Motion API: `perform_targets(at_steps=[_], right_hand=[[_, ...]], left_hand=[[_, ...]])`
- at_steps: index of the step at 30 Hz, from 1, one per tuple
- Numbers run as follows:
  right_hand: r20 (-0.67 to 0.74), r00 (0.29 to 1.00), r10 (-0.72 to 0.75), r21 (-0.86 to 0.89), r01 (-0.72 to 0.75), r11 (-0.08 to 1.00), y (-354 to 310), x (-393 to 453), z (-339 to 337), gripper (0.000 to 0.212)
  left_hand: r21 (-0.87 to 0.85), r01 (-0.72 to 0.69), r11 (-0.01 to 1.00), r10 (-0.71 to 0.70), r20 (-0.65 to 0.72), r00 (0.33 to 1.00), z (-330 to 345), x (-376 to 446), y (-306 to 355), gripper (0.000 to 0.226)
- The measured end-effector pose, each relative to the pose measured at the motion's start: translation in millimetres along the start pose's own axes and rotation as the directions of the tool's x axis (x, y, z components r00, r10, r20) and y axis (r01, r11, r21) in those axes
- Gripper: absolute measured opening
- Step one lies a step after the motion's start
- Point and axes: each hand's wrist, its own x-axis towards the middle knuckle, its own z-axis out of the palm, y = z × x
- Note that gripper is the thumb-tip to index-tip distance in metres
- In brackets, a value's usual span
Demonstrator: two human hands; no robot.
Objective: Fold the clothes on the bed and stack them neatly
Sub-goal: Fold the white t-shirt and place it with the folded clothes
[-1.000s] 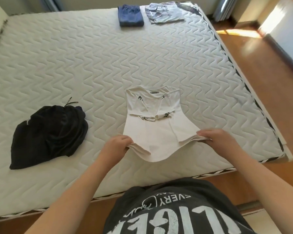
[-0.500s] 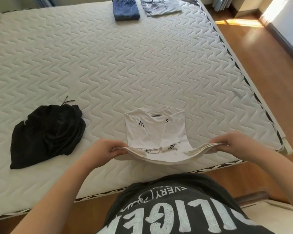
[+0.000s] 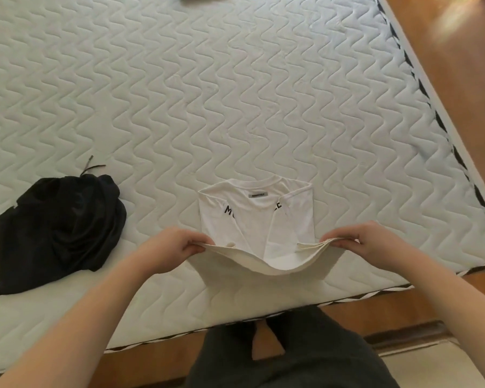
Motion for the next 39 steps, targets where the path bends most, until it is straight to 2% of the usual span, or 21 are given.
perform_targets(at_steps=[4, 6, 10, 14, 18, 22, 26, 28, 32, 35, 39], right_hand=[[-0.047, 0.997, -0.058, 0.047, 0.060, 0.997, 19, 69, -9, 0.023], [-0.080, 0.997, -0.001, 0.039, 0.004, 0.999, 34, 110, -11, 0.022], [-0.089, 0.993, 0.075, 0.000, -0.075, 0.997, 60, 198, -8, 0.021], [-0.147, 0.973, 0.177, -0.071, -0.189, 0.979, 78, 277, 9, 0.025], [-0.137, 0.952, 0.273, -0.240, -0.299, 0.924, 86, 328, 27, 0.025], [-0.143, 0.965, 0.220, -0.414, -0.260, 0.873, 90, 346, 37, 0.046], [-0.169, 0.964, 0.206, -0.332, -0.253, 0.909, 94, 356, 38, 0.051], [-0.122, 0.967, 0.223, -0.370, -0.253, 0.894, 92, 360, 34, 0.046], [-0.046, 0.972, 0.232, -0.515, -0.222, 0.828, 85, 366, 24, 0.039], [0.002, 0.983, 0.182, -0.442, -0.163, 0.882, 85, 360, 25, 0.036], [0.005, 0.987, 0.160, -0.359, -0.148, 0.922, 81, 341, 21, 0.034]], left_hand=[[0.019, 0.006, 1.000, -0.008, 0.095, 0.995, -16, 60, -14, 0.036], [0.031, 0.015, 0.999, -0.018, 0.074, 0.997, -25, 98, -27, 0.041], [0.028, 0.077, 0.997, -0.076, -0.021, 0.997, -31, 179, -59, 0.037], [0.027, 0.146, 0.989, -0.142, -0.130, 0.981, -13, 249, -79, 0.033], [0.160, 0.205, 0.966, -0.194, -0.081, 0.978, 15, 297, -93, 0.035], [0.245, 0.267, 0.932, -0.228, -0.176, 0.958, 27, 322, -98, 0.038], [0.197, 0.363, 0.911, -0.321, -0.218, 0.922, 32, 335, -108, 0.043], [0.207, 0.366, 0.907, -0.328, -0.194, 0.924, 30, 337, -110, 0.045], [0.324, 0.279, 0.904, -0.258, -0.109, 0.960, 20, 342, -107, 0.040], [0.249, 0.211, 0.945, -0.213, -0.018, 0.977, 15, 338, -107, 0.027], [0.145, 0.196, 0.970, -0.203, 0.039, 0.978, 4, 317, -101, 0.029]])
